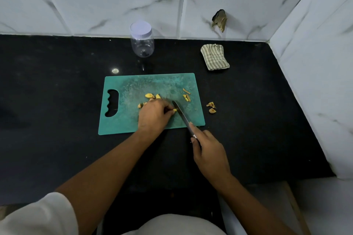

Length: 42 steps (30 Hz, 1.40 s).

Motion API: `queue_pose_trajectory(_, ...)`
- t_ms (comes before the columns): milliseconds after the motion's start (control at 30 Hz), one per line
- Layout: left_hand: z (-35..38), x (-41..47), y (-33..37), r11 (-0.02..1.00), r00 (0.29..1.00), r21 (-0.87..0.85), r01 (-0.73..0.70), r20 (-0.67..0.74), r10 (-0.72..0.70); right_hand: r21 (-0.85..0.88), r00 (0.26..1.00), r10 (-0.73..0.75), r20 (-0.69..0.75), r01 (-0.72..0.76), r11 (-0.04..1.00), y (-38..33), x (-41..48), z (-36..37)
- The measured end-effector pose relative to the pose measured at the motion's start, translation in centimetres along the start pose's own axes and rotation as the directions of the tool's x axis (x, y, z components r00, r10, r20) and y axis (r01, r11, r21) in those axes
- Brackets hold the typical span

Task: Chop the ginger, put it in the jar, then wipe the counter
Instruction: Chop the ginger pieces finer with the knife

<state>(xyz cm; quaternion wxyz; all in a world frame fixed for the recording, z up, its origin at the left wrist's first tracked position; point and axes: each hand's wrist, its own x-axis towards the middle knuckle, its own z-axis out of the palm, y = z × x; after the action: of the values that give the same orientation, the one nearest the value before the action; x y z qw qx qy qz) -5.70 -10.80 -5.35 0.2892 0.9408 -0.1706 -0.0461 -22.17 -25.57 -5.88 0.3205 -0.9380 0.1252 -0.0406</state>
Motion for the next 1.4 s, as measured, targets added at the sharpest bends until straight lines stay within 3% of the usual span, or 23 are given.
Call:
queue_pose_trajectory(467, 0.3, -0.3, -0.5, 0.997, 0.998, -0.069, -0.042, -0.046, 0.038, -0.178, 0.999, 0.035, 0.037, -0.028, 0.984, -0.5, 0.7, 0.8)
queue_pose_trajectory(700, 0.7, -0.5, -0.8, 0.998, 0.997, -0.038, -0.046, -0.069, 0.043, 0.063, 0.999, 0.032, -0.042, -0.029, 0.998, 0.6, 0.9, 0.5)
queue_pose_trajectory(933, 0.6, -0.5, -0.4, 0.999, 0.998, -0.042, -0.006, -0.07, 0.003, 0.002, 0.999, -0.042, -0.017, 0.042, 0.999, 0.6, 0.5, 0.6)
queue_pose_trajectory(1400, 0.8, -0.5, -0.5, 0.994, 0.997, -0.112, 0.0, -0.083, -0.009, -0.029, 0.998, -0.053, 0.025, 0.053, 0.998, 1.0, 0.6, 0.6)
